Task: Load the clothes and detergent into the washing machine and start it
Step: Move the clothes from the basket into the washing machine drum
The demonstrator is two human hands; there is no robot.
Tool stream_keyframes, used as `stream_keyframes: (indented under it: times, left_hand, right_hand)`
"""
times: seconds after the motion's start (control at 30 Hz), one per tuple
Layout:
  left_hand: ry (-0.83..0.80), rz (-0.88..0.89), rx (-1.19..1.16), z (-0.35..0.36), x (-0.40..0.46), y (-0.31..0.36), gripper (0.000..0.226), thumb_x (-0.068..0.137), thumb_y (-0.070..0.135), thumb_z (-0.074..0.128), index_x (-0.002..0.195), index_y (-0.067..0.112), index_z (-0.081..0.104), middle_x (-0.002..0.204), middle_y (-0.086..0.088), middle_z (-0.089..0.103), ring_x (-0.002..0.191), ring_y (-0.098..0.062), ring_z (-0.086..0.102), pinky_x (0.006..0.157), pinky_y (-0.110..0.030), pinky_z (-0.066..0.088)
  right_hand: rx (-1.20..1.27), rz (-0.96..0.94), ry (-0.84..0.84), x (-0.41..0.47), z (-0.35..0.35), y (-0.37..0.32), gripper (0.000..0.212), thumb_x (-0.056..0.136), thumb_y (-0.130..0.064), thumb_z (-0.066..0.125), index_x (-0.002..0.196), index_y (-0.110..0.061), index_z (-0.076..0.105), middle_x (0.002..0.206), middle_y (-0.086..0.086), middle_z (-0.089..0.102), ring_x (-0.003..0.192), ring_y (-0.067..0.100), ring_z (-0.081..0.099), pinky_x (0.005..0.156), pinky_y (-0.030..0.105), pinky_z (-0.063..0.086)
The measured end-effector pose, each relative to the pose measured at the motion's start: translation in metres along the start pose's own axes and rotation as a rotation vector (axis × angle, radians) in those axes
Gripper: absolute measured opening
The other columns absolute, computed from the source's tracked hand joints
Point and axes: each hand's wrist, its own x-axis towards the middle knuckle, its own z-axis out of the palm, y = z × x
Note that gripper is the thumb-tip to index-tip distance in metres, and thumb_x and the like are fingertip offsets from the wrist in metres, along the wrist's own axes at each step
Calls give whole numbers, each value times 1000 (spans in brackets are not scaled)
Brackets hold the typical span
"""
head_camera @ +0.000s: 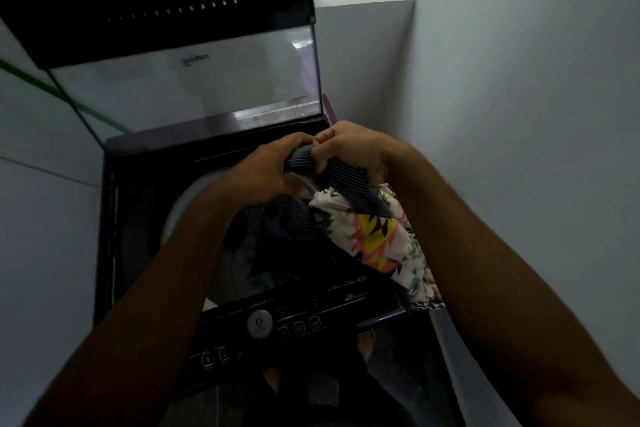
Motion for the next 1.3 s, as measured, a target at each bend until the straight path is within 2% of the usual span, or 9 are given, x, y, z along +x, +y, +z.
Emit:
stream_keyframes:
  times: [0.13,0.2,0.3,0.4,0.53,0.7,1.0,1.17,1.3]
  left_hand:
    - [318,-99,64,-11,-20,-24,54,72,-9,67,113,27,64,101,8,68,89,-7,64,75,-11,47]
    - [452,-193,-20,-9,-32,-40,49,70,-11,65,108,21,66,99,6,69,84,-7,63,69,-5,44]
    - [587,-372,-104,0,-49,-77,46,73,-12,59,105,21,64,102,2,67,88,-14,63,68,-19,45]
    - [439,-563,-49,20,-62,-125,41,80,-6,58,108,23,61,110,-8,65,97,-26,63,77,-30,49]
    - [29,-580,45,49,-74,-147,66,74,7,83,131,29,57,128,-4,53,119,-22,54,98,-36,48]
    - [47,-388,-239,67,-54,-110,73,78,11,82,137,39,51,129,1,52,121,-18,52,92,-28,47]
    - [199,-224,-242,52,-26,-83,79,66,-3,66,133,33,48,134,-2,56,119,-17,59,99,-40,52]
    - [464,-429,-258,43,-40,-74,65,65,-20,45,108,24,68,107,2,66,105,-22,62,83,-41,58]
    - [476,-448,-228,42,-36,-70,50,80,-11,45,104,26,68,106,6,68,96,-20,65,84,-40,56]
  right_hand:
    - [-31,-99,31,18,29,-7,20,72,1,73,71,-15,61,73,5,65,73,22,63,69,36,52]
    - [-103,-115,35,22,39,-7,23,74,1,78,82,-15,63,75,1,64,70,15,62,63,25,51]
    - [-381,-37,-17,26,46,5,36,74,-7,82,106,-9,64,87,0,62,75,13,60,61,18,51]
    - [-840,130,-92,27,42,30,50,74,-21,83,119,-9,65,110,9,66,98,27,64,82,36,55]
    - [-1096,225,-32,27,39,64,39,76,-24,78,112,-13,67,104,10,67,99,27,63,84,39,56]
    - [-1038,80,109,36,48,77,22,90,-25,64,102,-7,68,94,16,68,90,34,64,73,37,54]
    - [-619,-328,282,51,103,54,23,84,-4,57,101,1,71,102,22,71,94,35,66,77,34,48]
    - [-640,-406,99,57,142,72,20,83,0,58,97,2,72,104,24,70,95,38,66,77,32,46]
    - [-843,-224,-56,57,154,101,24,93,-9,56,108,4,68,114,25,65,107,40,59,89,38,42]
